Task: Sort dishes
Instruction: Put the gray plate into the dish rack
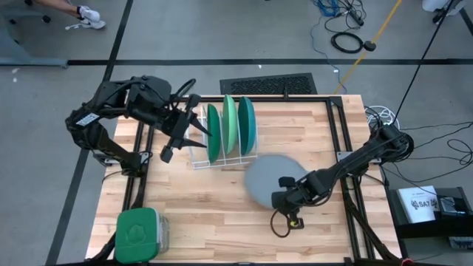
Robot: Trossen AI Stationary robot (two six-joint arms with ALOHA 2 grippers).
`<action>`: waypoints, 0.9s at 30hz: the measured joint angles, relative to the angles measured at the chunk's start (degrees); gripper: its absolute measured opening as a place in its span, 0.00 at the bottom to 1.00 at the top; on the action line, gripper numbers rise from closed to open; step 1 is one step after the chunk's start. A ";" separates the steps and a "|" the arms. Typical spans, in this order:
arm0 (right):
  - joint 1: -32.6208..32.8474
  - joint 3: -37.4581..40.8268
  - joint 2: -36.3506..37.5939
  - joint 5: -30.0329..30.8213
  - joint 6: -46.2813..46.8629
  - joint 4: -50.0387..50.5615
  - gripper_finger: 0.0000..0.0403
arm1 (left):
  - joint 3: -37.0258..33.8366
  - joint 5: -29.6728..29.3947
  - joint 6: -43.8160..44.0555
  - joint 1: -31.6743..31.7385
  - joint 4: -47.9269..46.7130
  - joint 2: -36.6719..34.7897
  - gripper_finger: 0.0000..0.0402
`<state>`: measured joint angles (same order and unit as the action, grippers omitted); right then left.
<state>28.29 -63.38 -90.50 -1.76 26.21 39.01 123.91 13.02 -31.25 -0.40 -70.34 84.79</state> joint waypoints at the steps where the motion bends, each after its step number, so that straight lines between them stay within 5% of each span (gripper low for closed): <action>1: 0.11 -2.59 -0.02 -0.60 -1.31 1.67 0.00 | -0.38 0.00 0.67 0.00 -0.18 0.01 0.37; 10: 0.26 -25.94 0.11 0.09 -15.76 19.34 0.00 | -4.79 0.11 1.01 -0.13 -5.47 0.40 0.37; 16: -0.09 -38.38 0.20 6.46 -24.31 24.32 0.00 | -9.18 1.65 1.03 -1.02 -4.54 0.40 0.37; 27: -0.61 -46.18 0.24 10.89 -31.50 25.20 0.00 | -11.51 5.33 0.93 -3.59 -1.75 1.40 0.37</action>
<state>27.68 -109.56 -90.26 9.13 -5.29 64.20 112.40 18.35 -30.32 -4.00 -72.08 86.18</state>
